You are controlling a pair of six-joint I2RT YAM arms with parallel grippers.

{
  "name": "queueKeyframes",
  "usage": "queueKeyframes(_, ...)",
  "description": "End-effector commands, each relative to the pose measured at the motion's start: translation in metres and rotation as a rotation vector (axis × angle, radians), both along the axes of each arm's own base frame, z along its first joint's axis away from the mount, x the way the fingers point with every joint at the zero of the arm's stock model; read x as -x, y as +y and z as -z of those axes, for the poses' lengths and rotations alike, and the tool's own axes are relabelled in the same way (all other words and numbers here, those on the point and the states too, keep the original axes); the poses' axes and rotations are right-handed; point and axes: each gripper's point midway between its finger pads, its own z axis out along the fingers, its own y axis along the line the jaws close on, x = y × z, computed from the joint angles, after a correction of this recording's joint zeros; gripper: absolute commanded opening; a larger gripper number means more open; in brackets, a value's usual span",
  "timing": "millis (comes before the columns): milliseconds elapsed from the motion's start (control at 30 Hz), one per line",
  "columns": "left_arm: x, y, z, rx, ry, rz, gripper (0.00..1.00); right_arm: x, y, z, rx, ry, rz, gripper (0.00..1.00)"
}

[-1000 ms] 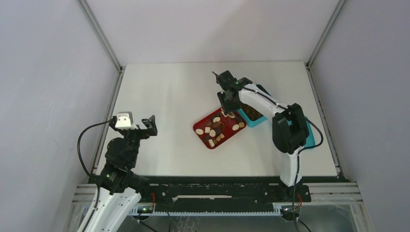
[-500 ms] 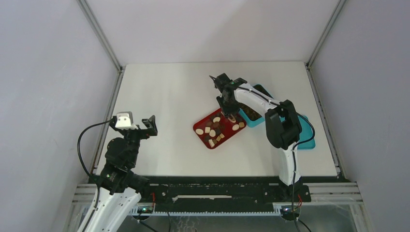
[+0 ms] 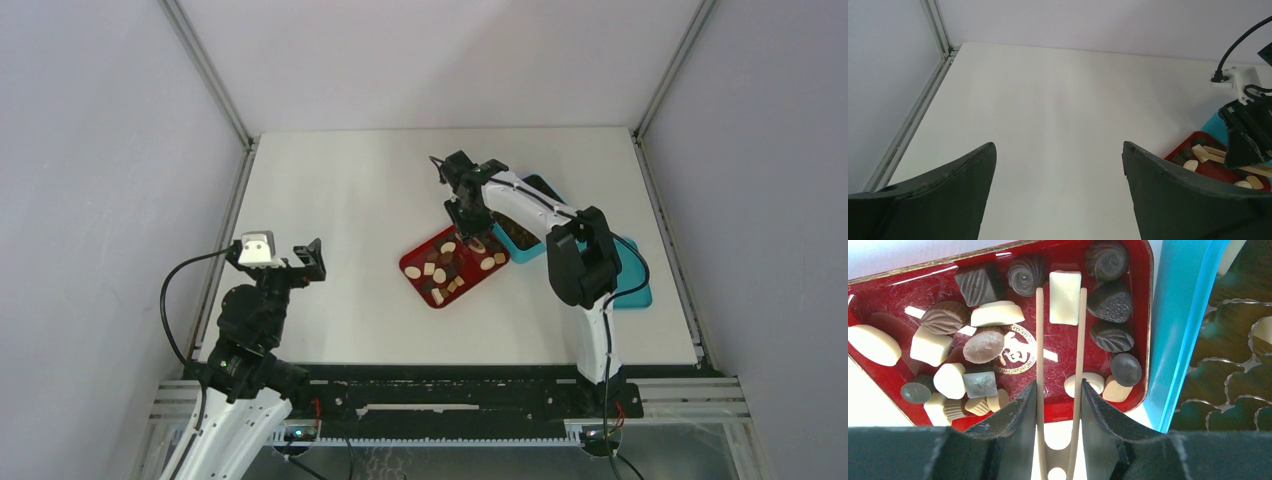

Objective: Pack the chocolate
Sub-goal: Pick up the fake chocolate from the plate.

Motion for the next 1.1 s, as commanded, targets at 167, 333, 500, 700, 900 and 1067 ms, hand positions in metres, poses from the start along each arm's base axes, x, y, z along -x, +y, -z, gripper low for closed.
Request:
queueKeyframes(167,0.003,0.002,-0.023,0.027,-0.052,0.000,1.00,-0.010,0.003,-0.002,0.046,-0.026,-0.017,0.42)
queueKeyframes(333,0.003,0.002,-0.023,0.028,-0.054,-0.001,1.00,-0.011,0.004,-0.001,0.050,-0.028,-0.018,0.40)
queueKeyframes(500,0.003,0.002,-0.023,0.028,-0.054,-0.001,1.00,-0.012,0.002,-0.011,0.053,-0.052,-0.014,0.17)
queueKeyframes(700,0.004,0.002,-0.023,0.029,-0.056,-0.001,1.00,-0.005,0.001,-0.034,0.005,-0.083,-0.019,0.04)
queueKeyframes(900,0.004,0.002,-0.024,0.031,-0.058,0.000,1.00,0.004,-0.014,-0.060,-0.027,-0.128,0.002,0.04)
queueKeyframes(1067,0.004,0.001,-0.024,0.031,-0.055,0.004,1.00,0.007,-0.036,-0.079,-0.049,-0.168,0.048,0.04)
